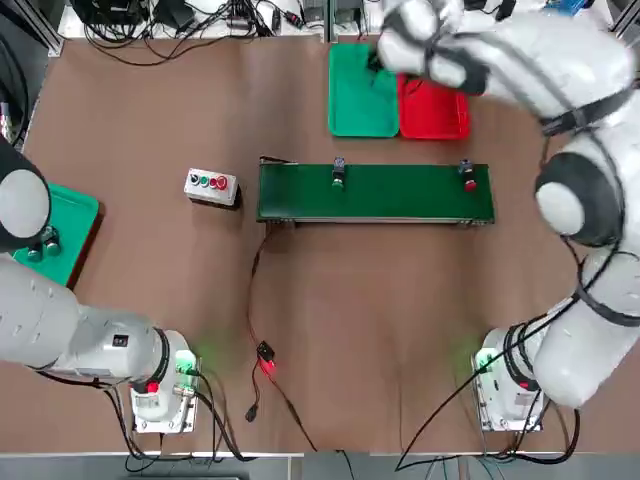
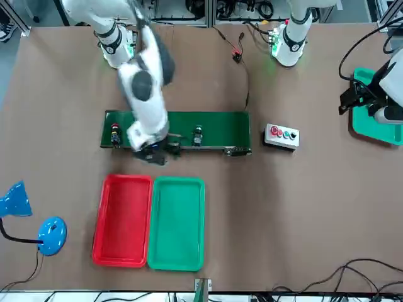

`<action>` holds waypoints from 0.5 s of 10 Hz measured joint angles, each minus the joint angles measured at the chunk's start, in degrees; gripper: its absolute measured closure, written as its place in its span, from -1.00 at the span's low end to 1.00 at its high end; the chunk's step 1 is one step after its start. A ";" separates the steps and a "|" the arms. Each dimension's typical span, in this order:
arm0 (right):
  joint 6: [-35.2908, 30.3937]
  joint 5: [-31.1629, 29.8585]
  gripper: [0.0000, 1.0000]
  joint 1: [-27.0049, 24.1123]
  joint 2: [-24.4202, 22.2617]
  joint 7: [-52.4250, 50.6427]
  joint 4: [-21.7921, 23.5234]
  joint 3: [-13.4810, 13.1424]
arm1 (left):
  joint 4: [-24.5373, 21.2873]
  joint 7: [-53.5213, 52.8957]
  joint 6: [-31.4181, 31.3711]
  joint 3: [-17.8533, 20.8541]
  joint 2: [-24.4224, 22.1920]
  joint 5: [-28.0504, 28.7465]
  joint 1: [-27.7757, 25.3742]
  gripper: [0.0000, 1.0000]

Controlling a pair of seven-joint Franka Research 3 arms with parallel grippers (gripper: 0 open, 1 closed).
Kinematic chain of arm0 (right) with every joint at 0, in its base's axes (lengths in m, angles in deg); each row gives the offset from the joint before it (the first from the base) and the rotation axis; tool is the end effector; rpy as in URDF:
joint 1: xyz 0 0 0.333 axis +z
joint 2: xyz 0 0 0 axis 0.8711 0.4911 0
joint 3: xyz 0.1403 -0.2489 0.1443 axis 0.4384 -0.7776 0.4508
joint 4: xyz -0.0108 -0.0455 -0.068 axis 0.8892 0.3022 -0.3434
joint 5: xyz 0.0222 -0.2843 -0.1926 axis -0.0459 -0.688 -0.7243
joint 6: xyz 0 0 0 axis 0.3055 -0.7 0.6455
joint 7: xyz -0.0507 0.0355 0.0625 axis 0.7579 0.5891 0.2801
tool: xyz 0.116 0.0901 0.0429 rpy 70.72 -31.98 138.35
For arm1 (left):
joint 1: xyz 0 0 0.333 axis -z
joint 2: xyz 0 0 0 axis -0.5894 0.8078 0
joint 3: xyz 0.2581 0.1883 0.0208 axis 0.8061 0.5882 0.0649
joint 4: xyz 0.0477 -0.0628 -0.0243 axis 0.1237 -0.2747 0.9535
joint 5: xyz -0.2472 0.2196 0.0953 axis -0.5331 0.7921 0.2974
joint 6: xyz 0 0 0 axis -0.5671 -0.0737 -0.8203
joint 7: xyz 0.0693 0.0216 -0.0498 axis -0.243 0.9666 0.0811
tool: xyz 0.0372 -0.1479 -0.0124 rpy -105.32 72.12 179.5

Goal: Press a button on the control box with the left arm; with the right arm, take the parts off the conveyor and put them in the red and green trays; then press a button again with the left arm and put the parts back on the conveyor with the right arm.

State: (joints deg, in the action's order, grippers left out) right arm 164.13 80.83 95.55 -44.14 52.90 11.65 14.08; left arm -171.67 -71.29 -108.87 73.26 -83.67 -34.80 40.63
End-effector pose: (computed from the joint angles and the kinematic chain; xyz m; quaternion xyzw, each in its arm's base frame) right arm 0.5540 0.2862 0.4287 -0.9938 0.1018 -0.0454 0.0016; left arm 0.5088 -0.0398 0.5907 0.9995 -0.0243 -0.0158 0.0089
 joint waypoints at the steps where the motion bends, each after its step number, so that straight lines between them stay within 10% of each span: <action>1: -3.84 0.00 -1.00 -4.05 -2.92 -5.04 -1.23 -0.05 | 0.01 0.00 0.00 0.00 0.00 0.00 0.00 -1.00; 5: -15.99 0.79 -1.00 -16.84 -8.69 -19.38 -8.23 -0.06 | 0.02 0.00 0.00 0.00 0.01 0.00 -0.01 -1.00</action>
State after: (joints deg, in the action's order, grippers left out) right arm 148.13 81.62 78.71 -52.83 33.52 3.42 14.03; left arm -171.66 -71.29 -108.87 73.26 -83.66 -34.80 40.62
